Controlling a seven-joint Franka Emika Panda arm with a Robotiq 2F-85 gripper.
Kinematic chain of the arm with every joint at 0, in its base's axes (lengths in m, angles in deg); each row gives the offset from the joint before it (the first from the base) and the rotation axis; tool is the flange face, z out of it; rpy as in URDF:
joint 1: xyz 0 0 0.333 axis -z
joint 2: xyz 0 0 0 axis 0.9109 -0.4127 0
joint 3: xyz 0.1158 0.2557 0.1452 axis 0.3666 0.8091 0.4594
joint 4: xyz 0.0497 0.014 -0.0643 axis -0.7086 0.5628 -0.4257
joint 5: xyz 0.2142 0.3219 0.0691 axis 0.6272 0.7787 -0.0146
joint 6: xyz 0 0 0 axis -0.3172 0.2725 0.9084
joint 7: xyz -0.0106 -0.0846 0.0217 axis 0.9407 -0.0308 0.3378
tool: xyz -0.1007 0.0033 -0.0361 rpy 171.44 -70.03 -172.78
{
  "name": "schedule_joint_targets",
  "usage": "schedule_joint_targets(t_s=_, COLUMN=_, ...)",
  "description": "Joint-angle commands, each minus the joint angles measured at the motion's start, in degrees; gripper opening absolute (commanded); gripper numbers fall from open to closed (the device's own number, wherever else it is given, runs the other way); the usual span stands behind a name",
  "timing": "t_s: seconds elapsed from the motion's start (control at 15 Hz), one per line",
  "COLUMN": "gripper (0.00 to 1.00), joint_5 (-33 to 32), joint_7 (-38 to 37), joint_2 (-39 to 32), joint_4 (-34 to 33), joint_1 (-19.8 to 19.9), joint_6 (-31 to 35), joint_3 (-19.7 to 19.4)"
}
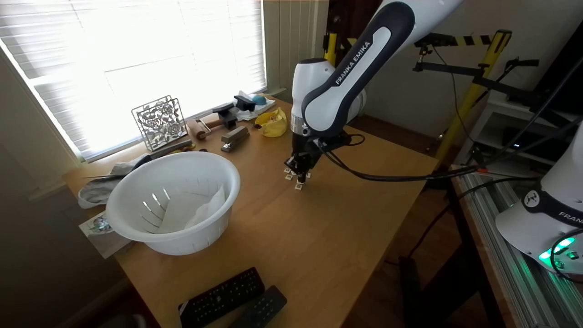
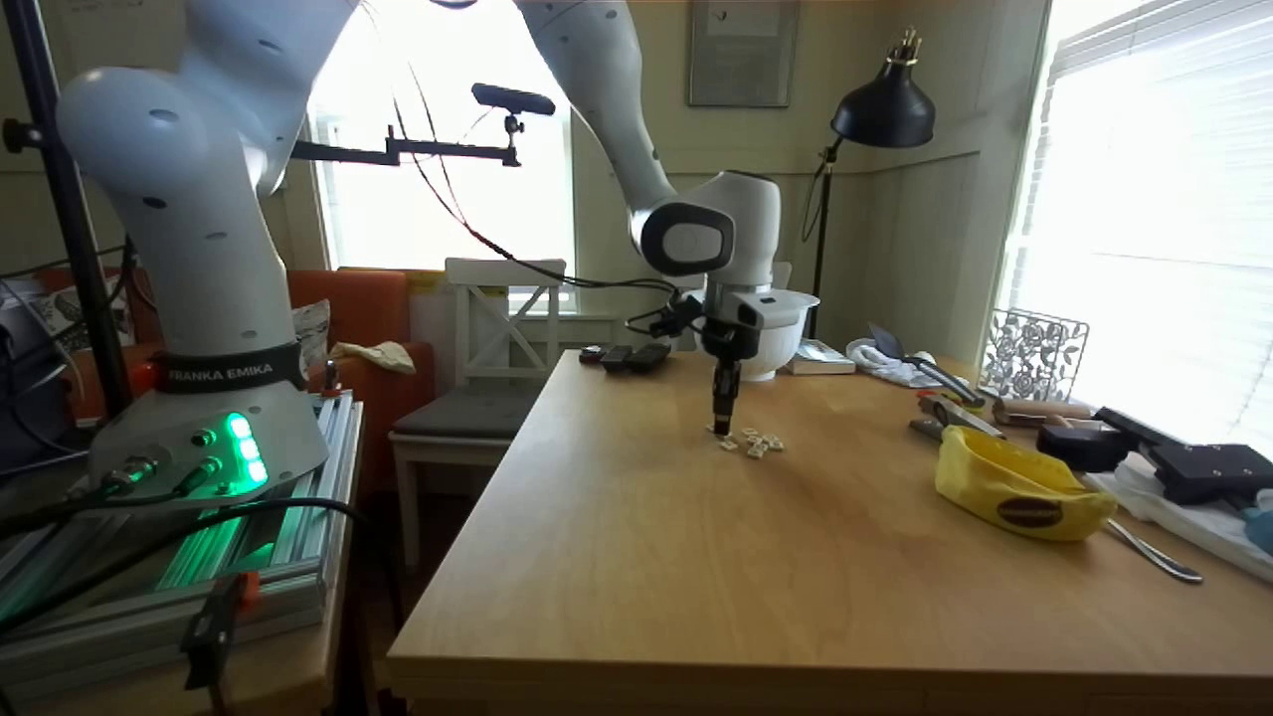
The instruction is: Move two block letters to the left
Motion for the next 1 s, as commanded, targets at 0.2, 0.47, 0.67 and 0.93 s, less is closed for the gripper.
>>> schedule_joint_targets(t_s=0.2, gripper=0.00, joint_5=0.9, joint_7=-6.8, joint_2=-1.7, joint_4=-1.6, joint_1=-3.8, joint_6=-1.2, joint_3=-3.4)
schedule_joint_targets(t_s=0.47, gripper=0.00, joint_5=1.1, joint_7=-8.5, joint_2=-2.0, joint_4=-1.9, joint_1=-4.6, joint_6=-2.0, joint_3=-3.9)
schedule_joint_targets(t_s=0.67, gripper=0.00, joint_5=0.8, joint_7=-9.0, joint_2=-2.1, joint_4=-1.9, joint_1=-5.2, joint_6=-2.3, joint_3=-4.2)
schedule_joint_targets(t_s=0.93, gripper=0.00, joint_5=0.8, joint_7=-9.7, joint_2=-2.2, joint_4=-2.1, joint_1=-5.5, joint_6=-2.9, joint_3=-4.4)
